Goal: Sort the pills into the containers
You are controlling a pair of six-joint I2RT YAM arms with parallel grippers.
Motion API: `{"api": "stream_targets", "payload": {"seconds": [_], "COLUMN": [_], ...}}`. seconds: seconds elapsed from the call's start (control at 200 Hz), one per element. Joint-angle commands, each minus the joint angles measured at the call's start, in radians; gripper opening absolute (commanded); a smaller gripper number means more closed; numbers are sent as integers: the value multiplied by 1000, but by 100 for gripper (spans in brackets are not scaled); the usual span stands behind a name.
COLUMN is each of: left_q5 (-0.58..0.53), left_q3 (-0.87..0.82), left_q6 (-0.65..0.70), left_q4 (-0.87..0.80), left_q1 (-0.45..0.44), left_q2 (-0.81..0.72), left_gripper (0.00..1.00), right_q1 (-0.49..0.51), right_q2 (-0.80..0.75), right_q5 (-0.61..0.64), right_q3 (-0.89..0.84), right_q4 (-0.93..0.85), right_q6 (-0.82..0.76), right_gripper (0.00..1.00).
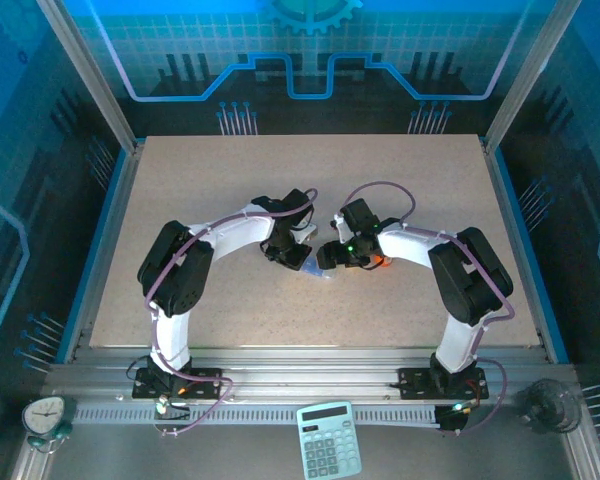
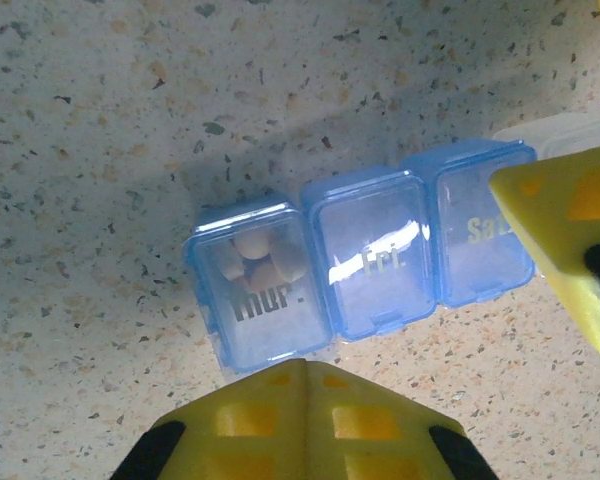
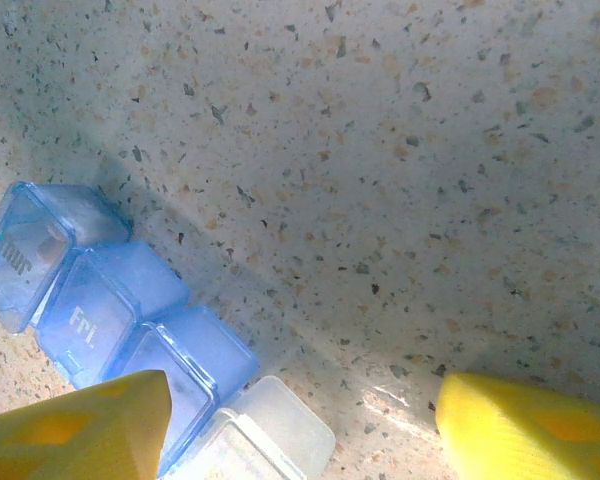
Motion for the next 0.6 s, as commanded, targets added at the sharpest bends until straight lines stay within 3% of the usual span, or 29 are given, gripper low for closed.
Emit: {"api": "stream_targets", "payload": {"seconds": [0.0, 0.595], "left_q5": [-11, -9], "left_q3": [-7, -18], "left_q6": [-17, -13], "left_q4": [4, 33], "left_q1": [-7, -7], "left_q2": [22, 67], "left_gripper": [0, 0], "right_q1": [-9, -11], "right_q2": [61, 74], "right_q5": [-2, -8], "right_q3": [-28, -30], "right_q4": [31, 34], "right_q6": [6, 10], "right_gripper": [74, 73]}}
